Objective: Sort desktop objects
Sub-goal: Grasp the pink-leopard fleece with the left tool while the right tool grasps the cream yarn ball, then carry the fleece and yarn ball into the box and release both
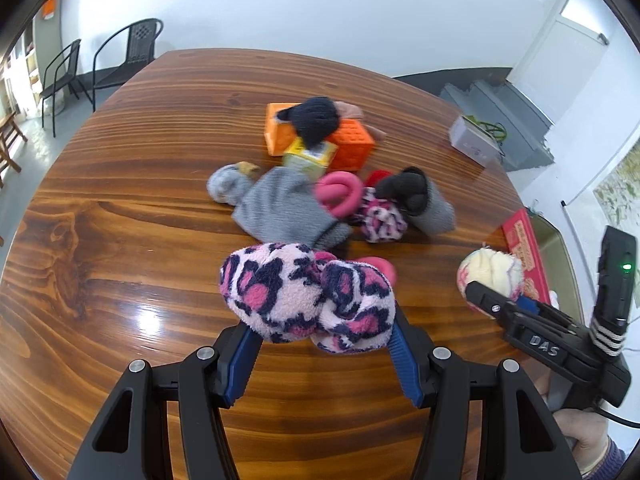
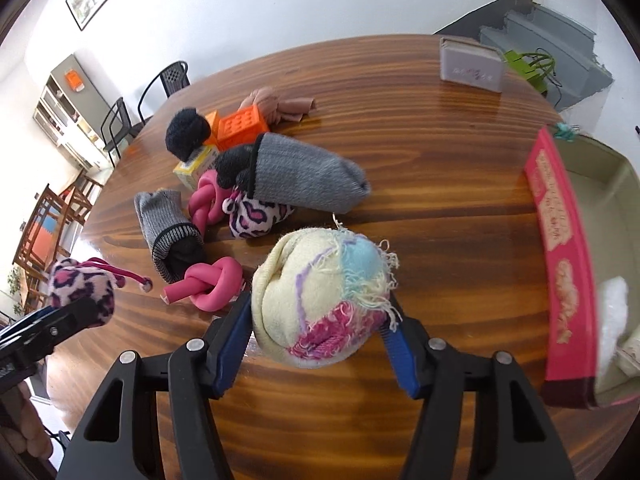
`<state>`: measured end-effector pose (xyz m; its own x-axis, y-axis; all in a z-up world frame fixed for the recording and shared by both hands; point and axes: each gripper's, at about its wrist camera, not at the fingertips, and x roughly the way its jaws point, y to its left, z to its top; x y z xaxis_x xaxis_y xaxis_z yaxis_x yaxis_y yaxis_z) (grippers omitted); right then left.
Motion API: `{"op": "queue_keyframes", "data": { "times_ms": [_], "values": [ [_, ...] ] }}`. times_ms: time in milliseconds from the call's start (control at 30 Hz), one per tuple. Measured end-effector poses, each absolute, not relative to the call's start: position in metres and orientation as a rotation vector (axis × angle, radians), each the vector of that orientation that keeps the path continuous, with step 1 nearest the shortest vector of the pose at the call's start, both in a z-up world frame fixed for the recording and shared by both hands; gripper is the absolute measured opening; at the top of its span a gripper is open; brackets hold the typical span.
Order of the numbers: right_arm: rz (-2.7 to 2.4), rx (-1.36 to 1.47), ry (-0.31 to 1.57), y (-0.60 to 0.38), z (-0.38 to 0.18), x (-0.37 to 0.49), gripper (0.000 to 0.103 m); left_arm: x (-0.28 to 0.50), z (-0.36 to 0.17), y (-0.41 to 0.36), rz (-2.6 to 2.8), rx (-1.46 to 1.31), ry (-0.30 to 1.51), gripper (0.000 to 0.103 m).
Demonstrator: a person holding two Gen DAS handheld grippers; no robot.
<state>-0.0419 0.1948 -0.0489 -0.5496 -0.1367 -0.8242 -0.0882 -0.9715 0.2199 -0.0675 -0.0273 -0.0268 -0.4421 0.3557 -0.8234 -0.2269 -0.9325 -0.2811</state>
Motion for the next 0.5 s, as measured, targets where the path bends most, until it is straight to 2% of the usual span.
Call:
{"op": "queue_keyframes", "data": {
  "times_ms": [500],
  "values": [
    [-3.062, 1.370, -0.555, 0.340, -0.001, 0.042, 0.066, -0.036, -0.001, 0.070, 2.310, -1.302, -0.103, 0.061]
  ]
}}
